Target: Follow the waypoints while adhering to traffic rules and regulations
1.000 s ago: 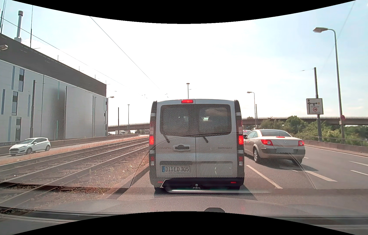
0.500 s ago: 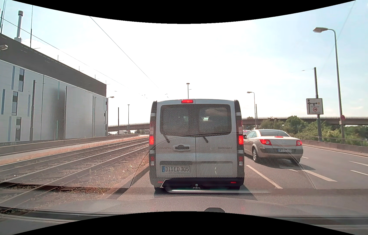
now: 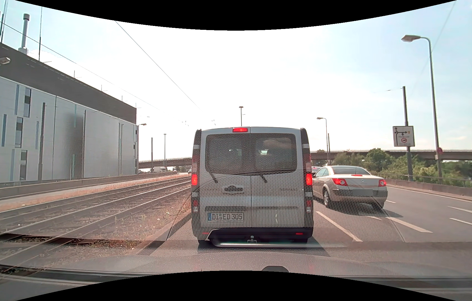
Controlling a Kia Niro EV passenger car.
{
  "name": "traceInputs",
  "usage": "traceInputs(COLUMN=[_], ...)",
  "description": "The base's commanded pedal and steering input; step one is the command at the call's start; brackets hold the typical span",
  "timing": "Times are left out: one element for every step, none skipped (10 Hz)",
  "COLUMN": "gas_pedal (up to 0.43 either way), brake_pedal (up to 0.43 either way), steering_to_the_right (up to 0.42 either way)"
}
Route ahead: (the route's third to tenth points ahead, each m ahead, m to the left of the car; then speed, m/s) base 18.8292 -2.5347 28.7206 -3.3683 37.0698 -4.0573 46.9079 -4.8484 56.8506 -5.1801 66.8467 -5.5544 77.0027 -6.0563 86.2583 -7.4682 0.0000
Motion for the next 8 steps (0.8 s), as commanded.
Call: traceInputs(gas_pedal=[0.000,0.000,0.000,0.000,0.000,0.000,0.000,0.000], brake_pedal=[0.299,0.299,0.299,0.299,0.299,0.299,0.299,0.299], steering_to_the_right=[-0.014,-0.014,-0.014,-0.014,-0.014,-0.014,-0.014,-0.014])
